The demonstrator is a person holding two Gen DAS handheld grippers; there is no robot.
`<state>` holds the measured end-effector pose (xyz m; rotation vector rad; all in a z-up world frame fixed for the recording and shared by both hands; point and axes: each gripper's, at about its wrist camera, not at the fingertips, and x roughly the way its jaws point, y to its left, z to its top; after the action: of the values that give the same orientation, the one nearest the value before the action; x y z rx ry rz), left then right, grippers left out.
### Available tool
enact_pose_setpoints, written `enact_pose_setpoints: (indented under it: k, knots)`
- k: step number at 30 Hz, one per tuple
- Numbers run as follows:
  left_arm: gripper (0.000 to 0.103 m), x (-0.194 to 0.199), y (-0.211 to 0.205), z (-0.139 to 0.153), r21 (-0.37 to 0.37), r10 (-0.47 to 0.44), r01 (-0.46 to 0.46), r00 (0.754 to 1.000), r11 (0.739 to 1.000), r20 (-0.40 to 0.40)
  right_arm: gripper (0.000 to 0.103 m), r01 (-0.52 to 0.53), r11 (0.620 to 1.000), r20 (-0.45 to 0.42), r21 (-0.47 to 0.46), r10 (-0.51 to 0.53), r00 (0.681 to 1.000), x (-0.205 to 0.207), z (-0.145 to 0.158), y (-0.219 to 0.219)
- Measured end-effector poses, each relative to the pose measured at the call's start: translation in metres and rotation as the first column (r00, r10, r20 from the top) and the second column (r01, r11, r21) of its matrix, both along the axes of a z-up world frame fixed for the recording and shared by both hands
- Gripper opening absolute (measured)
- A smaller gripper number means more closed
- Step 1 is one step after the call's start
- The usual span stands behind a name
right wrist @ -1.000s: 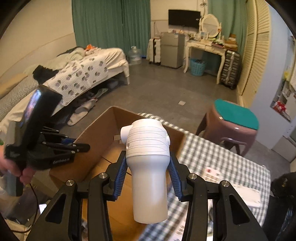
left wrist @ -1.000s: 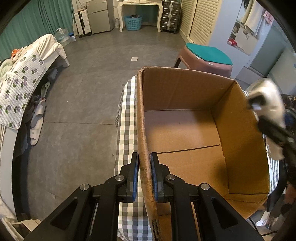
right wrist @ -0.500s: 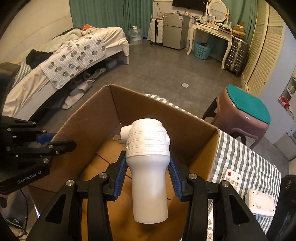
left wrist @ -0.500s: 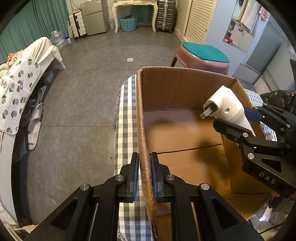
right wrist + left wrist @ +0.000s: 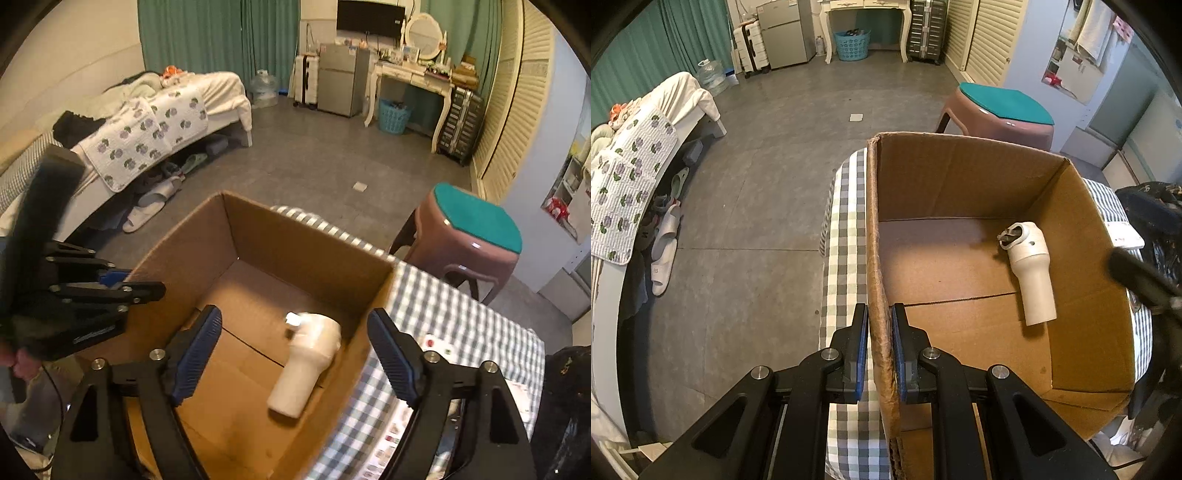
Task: Organize rigid objects
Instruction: 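Carry the white bottle into the box and release it with the right gripper, then grasp the gold-lidded tin with the right gripper and lift it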
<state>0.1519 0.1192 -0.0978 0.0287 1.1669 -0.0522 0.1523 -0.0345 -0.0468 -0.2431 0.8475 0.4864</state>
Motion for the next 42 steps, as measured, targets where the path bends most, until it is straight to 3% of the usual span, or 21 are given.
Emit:
enact_pose_setpoints:
  k: [6, 17, 23, 33, 42]
  knots:
    - [0.012, 0.000, 0.000, 0.001, -0.002, 0.020, -0.020, 1.000, 1.000, 0.001, 0.094, 0.093, 0.995, 0.080, -0.028, -0.091, 0.993, -0.017, 0.032, -0.048]
    - [0.012, -0.001, -0.001, 0.000, 0.018, 0.038, -0.039, 0.999, 0.999, 0.008, 0.095, 0.297, 0.951, 0.107, -0.086, -0.287, 0.952, -0.035, 0.041, -0.160]
    - [0.012, -0.001, 0.001, 0.000, 0.019, 0.038, -0.038, 0.999, 0.999, 0.006, 0.095, 0.370, 0.923, 0.033, -0.104, -0.369, 0.929, -0.039, 0.009, -0.201]
    - [0.012, -0.002, 0.001, -0.001, 0.022, 0.035, -0.035, 0.999, 0.999, 0.008, 0.094, 0.461, 0.873, -0.136, -0.161, -0.482, 0.866, -0.033, -0.074, -0.234]
    - [0.012, -0.002, 0.001, -0.003, 0.029, 0.032, -0.032, 0.999, 0.999, 0.007, 0.093, 0.499, 0.853, -0.206, -0.150, -0.521, 0.828, -0.022, -0.102, -0.240]
